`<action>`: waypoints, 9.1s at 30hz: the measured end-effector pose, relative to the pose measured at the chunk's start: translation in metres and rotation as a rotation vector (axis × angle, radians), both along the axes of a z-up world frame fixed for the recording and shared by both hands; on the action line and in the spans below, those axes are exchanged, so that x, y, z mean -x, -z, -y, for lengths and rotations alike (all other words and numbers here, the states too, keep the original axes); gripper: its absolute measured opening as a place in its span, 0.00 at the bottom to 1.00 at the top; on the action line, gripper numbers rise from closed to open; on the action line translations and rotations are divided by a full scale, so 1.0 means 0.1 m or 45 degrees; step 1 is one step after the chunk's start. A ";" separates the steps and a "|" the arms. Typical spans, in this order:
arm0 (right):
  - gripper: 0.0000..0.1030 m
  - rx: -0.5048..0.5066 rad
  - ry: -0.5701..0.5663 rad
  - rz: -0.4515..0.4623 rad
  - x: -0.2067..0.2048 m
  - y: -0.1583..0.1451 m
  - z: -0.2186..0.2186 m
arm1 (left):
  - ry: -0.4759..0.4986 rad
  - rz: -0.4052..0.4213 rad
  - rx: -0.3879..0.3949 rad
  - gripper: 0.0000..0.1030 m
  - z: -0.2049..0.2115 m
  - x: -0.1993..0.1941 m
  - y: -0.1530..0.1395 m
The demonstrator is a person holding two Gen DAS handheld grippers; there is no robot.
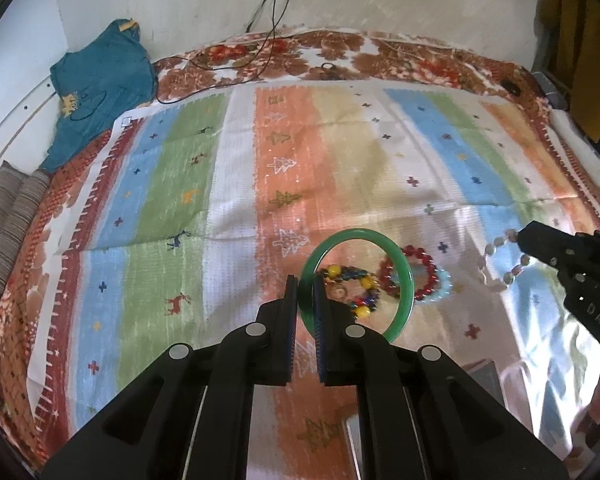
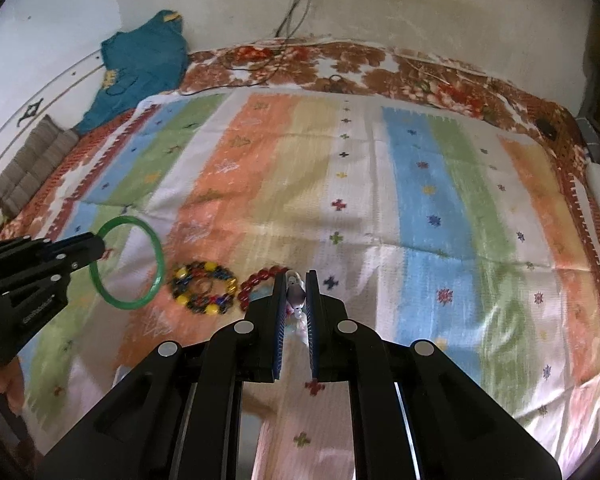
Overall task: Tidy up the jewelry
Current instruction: 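Lift green bangle with left gripper while right gripper carries pearl bracelet toward tin, then open left gripper over tin while right gripper releases pearl bracelet into tin, then move both open grippers toward the multicolour and red bead bracelets, then grasp multicolour bead bracelet with left gripper while right gripper grasps red bead bracelet, then lift multicolour bracelet with left gripper while right gripper carries red bracelet toward tin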
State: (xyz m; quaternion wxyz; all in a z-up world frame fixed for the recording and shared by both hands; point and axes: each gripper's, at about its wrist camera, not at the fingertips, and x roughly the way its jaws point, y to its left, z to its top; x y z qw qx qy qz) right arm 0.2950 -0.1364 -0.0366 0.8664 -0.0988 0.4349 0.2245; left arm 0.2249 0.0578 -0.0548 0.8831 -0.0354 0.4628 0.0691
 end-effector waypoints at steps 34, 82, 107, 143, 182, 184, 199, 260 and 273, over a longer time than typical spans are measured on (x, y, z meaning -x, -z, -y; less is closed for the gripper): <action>0.10 -0.085 -0.105 0.033 0.89 -0.21 0.19 | 0.041 0.043 0.011 0.07 0.31 0.76 -0.17; 0.51 -0.029 0.035 -0.167 0.35 0.22 0.32 | 0.113 -0.051 0.030 0.51 0.47 0.62 0.06; 0.52 0.022 0.081 -0.272 -0.25 0.67 0.15 | 0.240 -0.154 0.024 0.52 0.38 0.01 0.46; 0.52 0.108 0.056 -0.360 -0.88 1.24 -0.19 | 0.338 -0.271 0.062 0.51 0.33 -0.67 1.04; 0.14 0.117 -0.058 -0.362 -0.83 1.30 -0.33 | 0.424 -0.348 0.114 0.09 0.42 -0.84 1.18; 0.14 0.113 -0.048 -0.361 -0.82 1.28 -0.30 | 0.409 -0.343 0.116 0.09 0.41 -0.82 1.16; 0.14 0.116 -0.067 -0.254 -0.64 0.93 -0.25 | 0.346 -0.242 0.104 0.09 0.38 -0.65 0.78; 0.14 0.024 -0.119 0.078 0.45 -0.14 -0.02 | 0.218 0.087 0.115 0.09 0.33 0.34 -0.27; 0.14 -0.044 -0.163 0.114 0.83 -0.32 0.10 | 0.248 0.147 0.148 0.09 0.49 0.73 -0.44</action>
